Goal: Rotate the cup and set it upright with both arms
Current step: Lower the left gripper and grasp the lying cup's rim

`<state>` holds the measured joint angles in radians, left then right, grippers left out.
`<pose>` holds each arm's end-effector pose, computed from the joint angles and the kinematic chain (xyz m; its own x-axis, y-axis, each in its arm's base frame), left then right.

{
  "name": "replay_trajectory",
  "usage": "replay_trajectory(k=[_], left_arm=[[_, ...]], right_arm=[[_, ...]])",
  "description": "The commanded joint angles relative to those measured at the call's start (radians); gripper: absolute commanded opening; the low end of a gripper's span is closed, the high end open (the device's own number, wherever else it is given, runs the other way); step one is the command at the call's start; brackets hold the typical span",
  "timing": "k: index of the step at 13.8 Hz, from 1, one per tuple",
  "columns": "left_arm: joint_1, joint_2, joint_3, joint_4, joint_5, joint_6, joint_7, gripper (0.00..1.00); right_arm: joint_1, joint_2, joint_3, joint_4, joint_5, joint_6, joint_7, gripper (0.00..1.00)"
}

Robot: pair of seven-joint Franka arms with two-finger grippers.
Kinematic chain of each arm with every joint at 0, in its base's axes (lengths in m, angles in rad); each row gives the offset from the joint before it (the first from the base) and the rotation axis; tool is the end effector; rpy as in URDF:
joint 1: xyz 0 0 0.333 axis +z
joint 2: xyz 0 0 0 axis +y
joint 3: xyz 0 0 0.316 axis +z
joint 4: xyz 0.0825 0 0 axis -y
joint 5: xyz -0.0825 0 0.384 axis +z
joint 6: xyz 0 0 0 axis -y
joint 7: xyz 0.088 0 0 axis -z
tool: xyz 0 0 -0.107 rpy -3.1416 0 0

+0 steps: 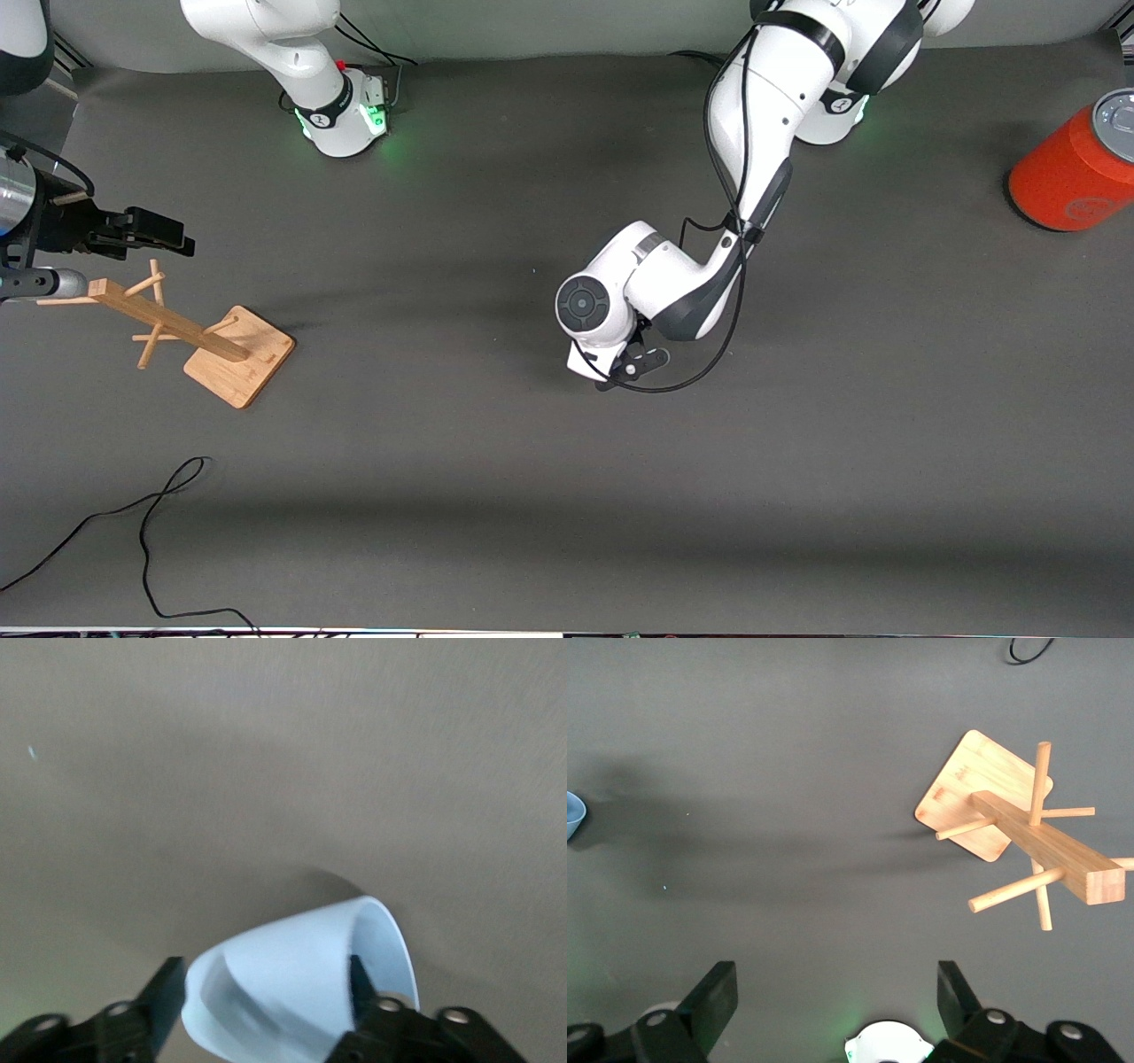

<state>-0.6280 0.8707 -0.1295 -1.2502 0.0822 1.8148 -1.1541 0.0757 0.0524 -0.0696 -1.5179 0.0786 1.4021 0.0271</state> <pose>0.5404 -0.4722 0.2176 0.9055 0.3987 -0.1454 0.3544 -0.8988 -0.2579 0.5516 0.0139 0.6071 0.9856 -0.0083 -0.1688 -0.0205 -0.9973 -0.0703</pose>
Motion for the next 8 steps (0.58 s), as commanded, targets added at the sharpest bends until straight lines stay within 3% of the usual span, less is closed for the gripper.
replay_trajectory(k=[1, 2, 3, 4, 5, 8], left_arm=[[-0.009, -0.001, 0.001, 0.008, -0.047, -0.025, -0.004, 0.65], [-0.009, 0.001, 0.001, 0.008, -0.047, -0.022, -0.003, 0.57], [-0.009, 0.001, 0.001, 0.008, -0.052, -0.025, -0.004, 0.42], [-0.009, -0.002, -0.001, 0.008, -0.062, -0.032, -0.004, 0.18], [-0.009, -0.007, -0.001, 0.009, -0.081, -0.038, -0.007, 0.00], [-0.009, -0.022, -0.021, 0.026, -0.091, -0.100, -0.012, 0.00]], right_arm=[[0.019, -0.003, -0.013, 0.022, 0.013, -0.021, -0.018, 1.00], [0.019, 0.000, -0.013, 0.027, 0.015, -0.021, -0.018, 1.00], [0.021, 0.001, -0.012, 0.031, 0.009, -0.020, -0.016, 1.00], [0.024, 0.001, -0.010, 0.033, 0.007, -0.021, -0.016, 1.00], [0.021, 0.003, -0.010, 0.033, 0.007, -0.021, -0.016, 1.00], [0.024, 0.001, -0.009, 0.033, 0.007, -0.021, -0.015, 1.00]])
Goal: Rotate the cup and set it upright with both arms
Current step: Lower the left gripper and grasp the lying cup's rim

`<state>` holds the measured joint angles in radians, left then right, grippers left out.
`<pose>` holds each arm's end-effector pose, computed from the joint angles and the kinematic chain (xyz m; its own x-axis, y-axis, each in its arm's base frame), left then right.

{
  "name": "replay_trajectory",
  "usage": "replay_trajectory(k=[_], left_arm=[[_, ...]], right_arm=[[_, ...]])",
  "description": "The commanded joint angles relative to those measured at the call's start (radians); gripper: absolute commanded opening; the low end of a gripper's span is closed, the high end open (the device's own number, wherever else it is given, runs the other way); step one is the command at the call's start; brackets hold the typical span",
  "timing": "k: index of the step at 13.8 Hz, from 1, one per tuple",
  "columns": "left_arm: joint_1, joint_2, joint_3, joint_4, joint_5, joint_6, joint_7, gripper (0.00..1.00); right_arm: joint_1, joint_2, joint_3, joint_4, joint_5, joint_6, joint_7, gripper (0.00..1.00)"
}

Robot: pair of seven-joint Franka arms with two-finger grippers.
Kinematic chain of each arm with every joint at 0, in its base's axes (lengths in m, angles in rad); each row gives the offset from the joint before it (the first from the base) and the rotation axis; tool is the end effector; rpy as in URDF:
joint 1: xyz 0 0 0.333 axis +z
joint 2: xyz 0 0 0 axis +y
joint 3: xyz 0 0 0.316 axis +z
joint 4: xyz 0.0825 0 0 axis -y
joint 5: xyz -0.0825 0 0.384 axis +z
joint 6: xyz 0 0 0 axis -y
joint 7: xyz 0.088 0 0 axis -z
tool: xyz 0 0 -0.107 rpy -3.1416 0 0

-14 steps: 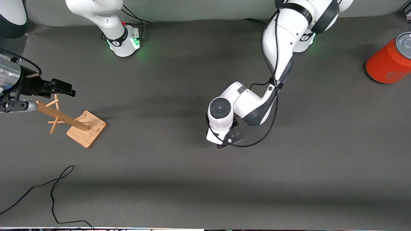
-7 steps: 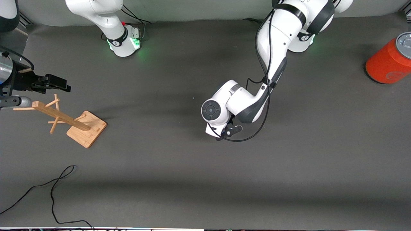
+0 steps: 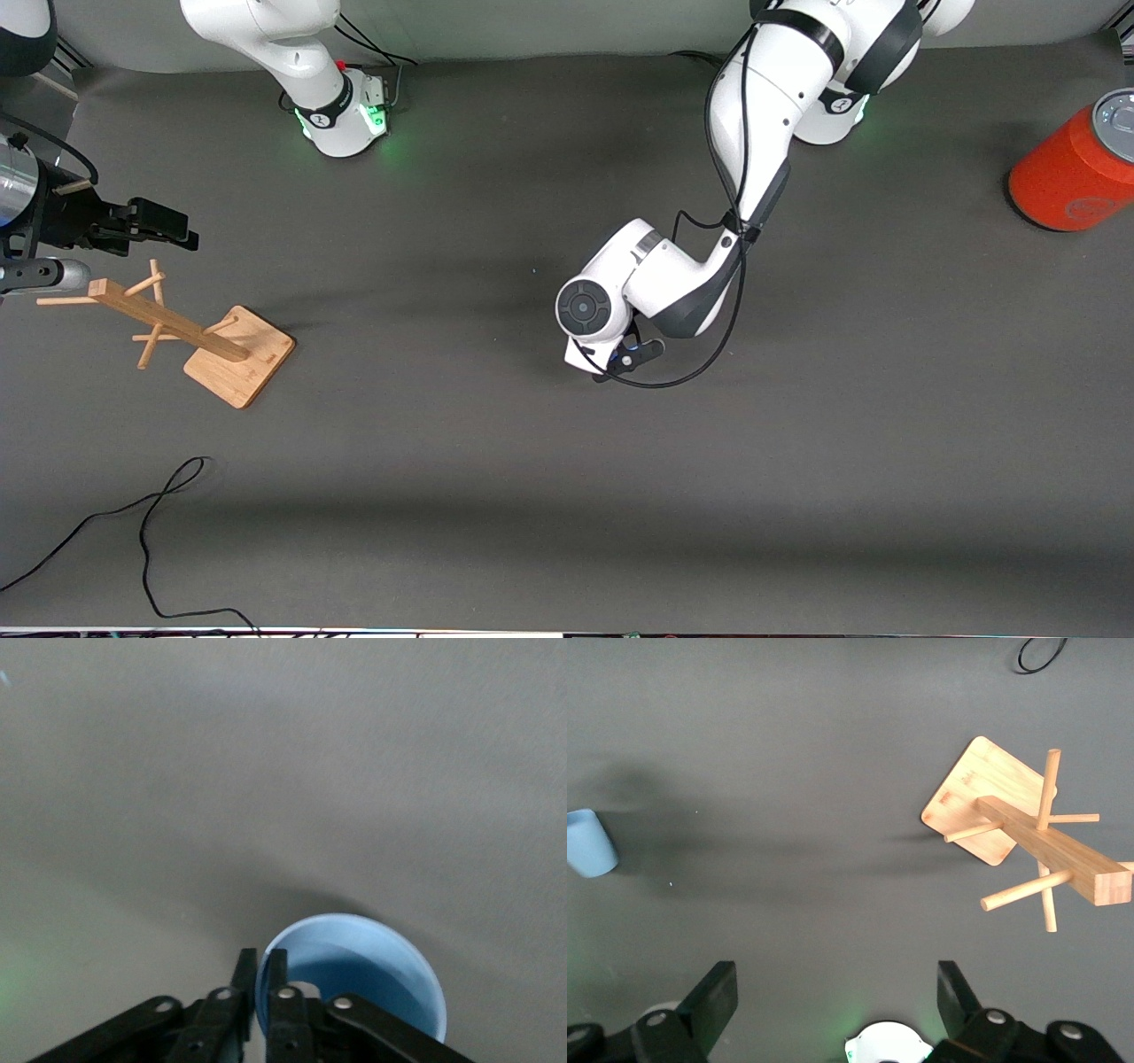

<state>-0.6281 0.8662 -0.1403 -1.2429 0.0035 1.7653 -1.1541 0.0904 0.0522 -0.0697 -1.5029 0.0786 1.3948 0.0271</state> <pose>0.5291 -0.4788 0.2225 0.8780 0.4206 -0.2285 0.3612 -0.8954 -0.2603 0.5509 0.0220 0.6135 0.9869 0.0067 -0.1610 -0.0048 -0.9975 -0.0705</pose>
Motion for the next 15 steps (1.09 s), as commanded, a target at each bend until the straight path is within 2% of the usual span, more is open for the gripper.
replay_trajectory(k=[1, 4, 5, 7, 9, 11, 13, 15], left_arm=[[-0.008, -0.029, -0.015, 0.023, -0.013, -0.062, -0.012, 0.00], [-0.016, -0.055, -0.036, 0.031, 0.003, -0.079, -0.019, 0.00], [-0.045, -0.070, -0.029, 0.031, 0.042, -0.079, -0.022, 0.00], [-0.074, -0.101, -0.025, 0.031, 0.168, -0.069, -0.079, 0.00], [-0.097, -0.122, -0.030, 0.031, 0.348, -0.038, -0.124, 0.00], [-0.119, -0.160, -0.033, 0.013, 0.459, 0.040, -0.134, 0.00], [-0.174, -0.173, -0.027, -0.022, 0.547, 0.112, -0.266, 0.00], [-0.229, -0.171, -0.028, -0.076, 0.718, 0.157, -0.428, 0.00]], right_arm=[[0.009, 0.000, -0.007, 0.018, 0.007, -0.014, -0.015, 1.00], [0.009, -0.002, -0.007, 0.020, 0.009, -0.014, -0.015, 1.00], [0.011, -0.002, -0.007, 0.020, 0.009, -0.014, -0.015, 1.00], [0.011, 0.000, -0.007, 0.020, 0.009, -0.014, -0.015, 1.00], [0.011, 0.000, -0.007, 0.018, 0.009, -0.014, -0.015, 1.00], [0.011, 0.000, -0.007, 0.020, 0.009, -0.014, -0.015, 1.00], [0.011, 0.000, -0.006, 0.018, 0.009, -0.014, -0.015, 1.00], [0.011, 0.000, -0.005, 0.018, 0.009, -0.014, -0.015, 1.00]])
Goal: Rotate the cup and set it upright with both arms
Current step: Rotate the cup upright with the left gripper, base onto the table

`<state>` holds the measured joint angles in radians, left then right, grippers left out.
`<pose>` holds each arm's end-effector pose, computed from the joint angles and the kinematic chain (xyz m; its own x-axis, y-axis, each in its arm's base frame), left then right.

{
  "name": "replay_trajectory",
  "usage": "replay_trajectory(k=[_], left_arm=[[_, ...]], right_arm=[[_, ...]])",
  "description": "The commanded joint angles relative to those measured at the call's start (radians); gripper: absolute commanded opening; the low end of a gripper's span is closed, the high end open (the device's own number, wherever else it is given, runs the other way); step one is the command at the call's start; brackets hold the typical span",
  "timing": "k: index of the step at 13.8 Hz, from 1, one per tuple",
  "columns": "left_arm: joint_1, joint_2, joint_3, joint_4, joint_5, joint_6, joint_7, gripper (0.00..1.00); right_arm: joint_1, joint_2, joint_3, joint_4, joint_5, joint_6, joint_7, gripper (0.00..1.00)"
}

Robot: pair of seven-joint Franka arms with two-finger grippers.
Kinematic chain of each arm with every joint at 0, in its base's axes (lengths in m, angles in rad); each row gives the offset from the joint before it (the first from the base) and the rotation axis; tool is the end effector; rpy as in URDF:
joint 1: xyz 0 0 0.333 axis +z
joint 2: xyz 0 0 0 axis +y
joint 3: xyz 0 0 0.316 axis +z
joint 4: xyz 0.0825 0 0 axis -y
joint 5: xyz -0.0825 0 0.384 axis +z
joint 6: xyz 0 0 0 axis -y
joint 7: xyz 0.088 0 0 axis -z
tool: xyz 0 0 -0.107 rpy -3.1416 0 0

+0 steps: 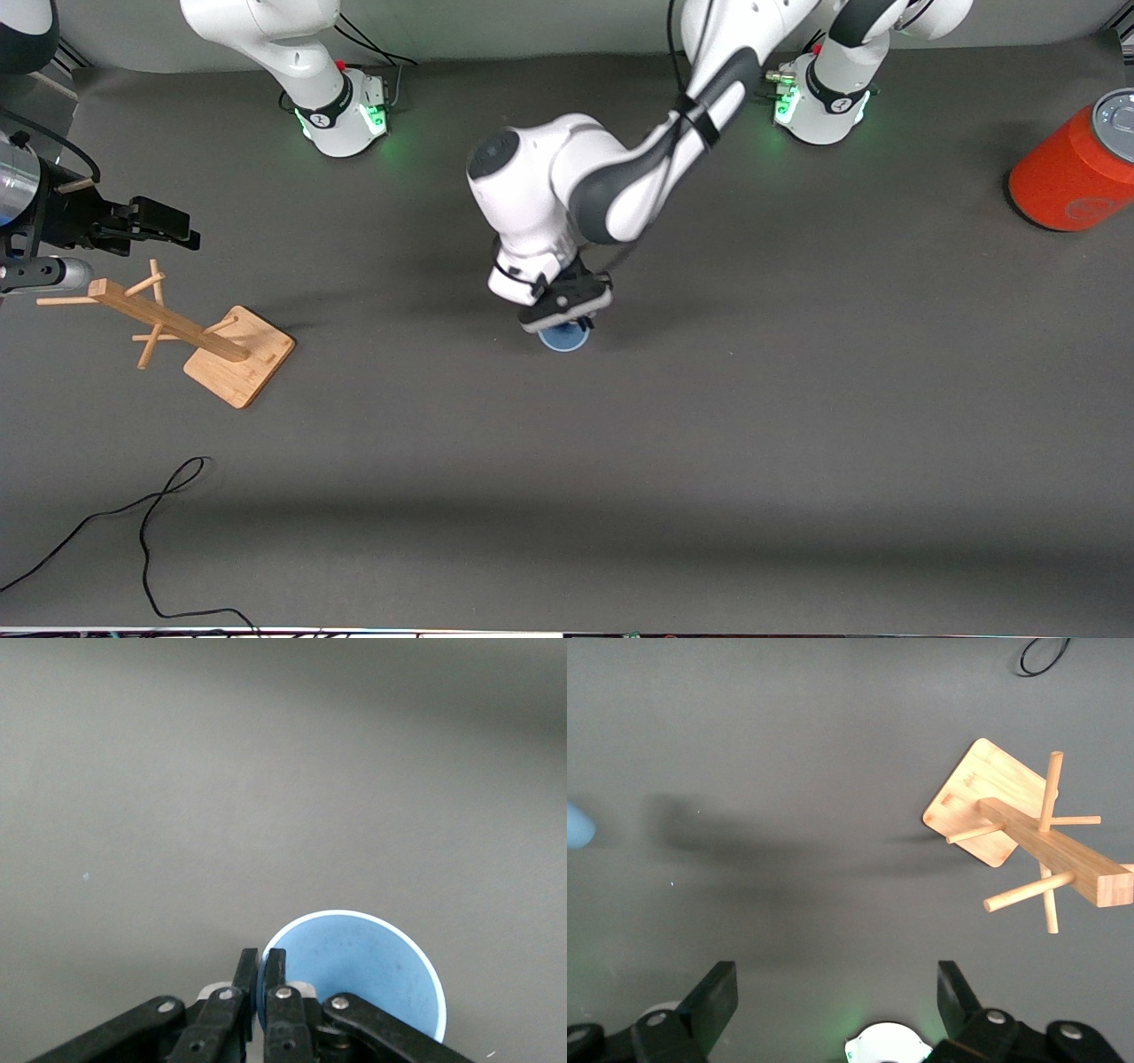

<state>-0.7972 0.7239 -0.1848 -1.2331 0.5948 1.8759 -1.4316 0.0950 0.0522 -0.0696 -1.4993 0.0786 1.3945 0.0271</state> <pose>0.4753 -0.5711 0.3462 0.8877 0.2307 0.3984 0.3134 -0.9367 -0.1559 0.5509 0.0246 0.6151 0.9874 0.0114 -0.1577 0.0002 -0.9975 -0.0706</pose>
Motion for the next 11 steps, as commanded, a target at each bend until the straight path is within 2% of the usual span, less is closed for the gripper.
replay_trajectory(k=[1, 3, 9, 11], left_arm=[[-0.083, -0.029, 0.016, -0.127, 0.214, 0.057, -0.224, 0.00], [-0.114, -0.026, 0.015, -0.199, 0.366, 0.060, -0.365, 0.00], [-0.172, -0.020, 0.019, -0.327, 0.535, 0.025, -0.597, 0.00], [-0.194, -0.011, 0.019, -0.341, 0.557, 0.022, -0.663, 0.00]], right_arm=[[0.006, 0.000, -0.006, 0.014, 0.009, -0.014, -0.015, 1.00], [0.006, 0.000, -0.007, 0.014, 0.009, -0.014, -0.015, 1.00], [0.006, 0.000, -0.006, 0.016, 0.010, -0.014, -0.015, 1.00], [0.006, 0.000, -0.006, 0.016, 0.010, -0.014, -0.013, 1.00]])
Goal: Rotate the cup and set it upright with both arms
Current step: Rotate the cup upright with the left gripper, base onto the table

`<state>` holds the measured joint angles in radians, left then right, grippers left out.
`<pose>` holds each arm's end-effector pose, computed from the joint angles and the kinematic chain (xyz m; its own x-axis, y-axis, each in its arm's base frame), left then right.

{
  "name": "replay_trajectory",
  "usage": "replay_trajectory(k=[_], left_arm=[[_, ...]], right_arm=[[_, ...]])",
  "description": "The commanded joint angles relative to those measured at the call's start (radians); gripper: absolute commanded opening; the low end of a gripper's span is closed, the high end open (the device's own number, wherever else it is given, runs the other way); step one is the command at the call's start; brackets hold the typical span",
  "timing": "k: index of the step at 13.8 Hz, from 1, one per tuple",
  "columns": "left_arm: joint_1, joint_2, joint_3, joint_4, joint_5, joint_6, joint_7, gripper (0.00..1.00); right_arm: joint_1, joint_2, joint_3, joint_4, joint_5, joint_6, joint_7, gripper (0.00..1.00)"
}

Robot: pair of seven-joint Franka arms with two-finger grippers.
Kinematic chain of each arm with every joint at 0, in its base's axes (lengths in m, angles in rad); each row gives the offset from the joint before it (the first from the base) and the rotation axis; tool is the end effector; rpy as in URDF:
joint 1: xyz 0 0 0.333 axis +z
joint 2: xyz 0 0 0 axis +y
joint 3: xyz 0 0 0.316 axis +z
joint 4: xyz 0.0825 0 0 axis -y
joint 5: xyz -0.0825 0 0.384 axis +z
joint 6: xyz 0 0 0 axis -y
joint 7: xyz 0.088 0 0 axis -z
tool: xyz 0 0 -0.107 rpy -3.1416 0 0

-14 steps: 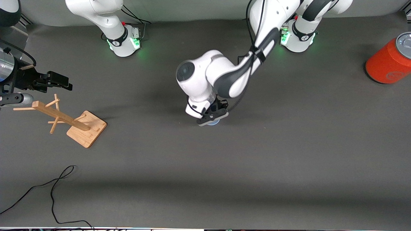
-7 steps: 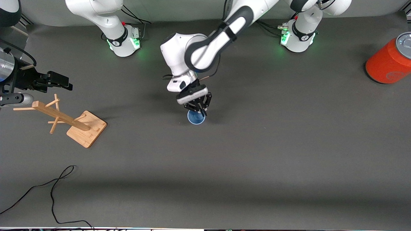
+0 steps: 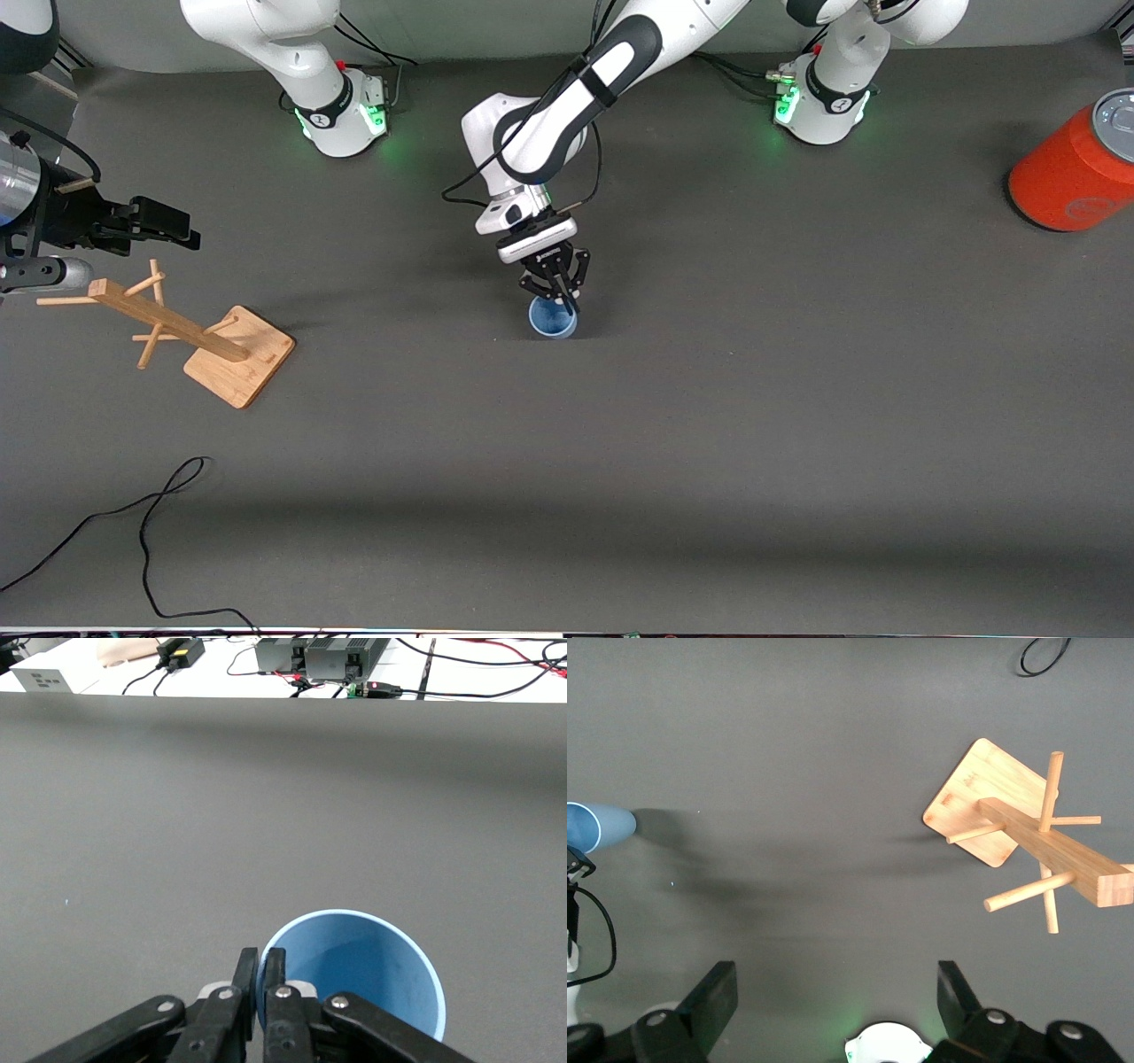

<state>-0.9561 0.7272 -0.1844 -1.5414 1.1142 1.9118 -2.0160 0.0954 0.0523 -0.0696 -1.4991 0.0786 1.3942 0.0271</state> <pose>0.3626 -0.5899 0.2291 0.6295 0.1428 0.7638 0.3658 -0.9217 -0.1291 0.5509 0.0248 0.6151 0.9874 0.0118 -0.1579 0.0006 -0.9975 -0.0706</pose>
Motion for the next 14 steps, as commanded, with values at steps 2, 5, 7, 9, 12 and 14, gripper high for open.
replay_trajectory(k=[2, 5, 7, 9, 12, 14], left_arm=[[-0.038, -0.002, 0.019, -0.037, 0.056, -0.019, -0.118, 0.00], [-0.039, 0.006, 0.019, -0.037, 0.062, -0.033, -0.127, 0.26], [-0.038, 0.012, 0.019, -0.037, 0.067, -0.031, -0.118, 0.79], [-0.035, 0.008, 0.019, -0.032, 0.065, -0.033, -0.098, 0.98], [-0.021, -0.020, 0.014, 0.001, -0.011, -0.027, 0.061, 0.99], [0.003, -0.038, 0.016, 0.088, -0.144, -0.033, 0.227, 0.99]], right_arm=[[0.006, 0.000, -0.006, 0.016, 0.010, -0.014, -0.015, 1.00], [0.006, 0.000, -0.006, 0.017, 0.010, -0.014, -0.013, 1.00], [0.006, 0.000, -0.006, 0.017, 0.010, -0.014, -0.013, 1.00], [0.006, 0.000, -0.006, 0.017, 0.012, -0.014, -0.013, 1.00], [0.006, 0.000, -0.006, 0.017, 0.013, -0.014, -0.013, 1.00], [0.006, 0.000, -0.006, 0.017, 0.013, -0.014, -0.013, 1.00]])
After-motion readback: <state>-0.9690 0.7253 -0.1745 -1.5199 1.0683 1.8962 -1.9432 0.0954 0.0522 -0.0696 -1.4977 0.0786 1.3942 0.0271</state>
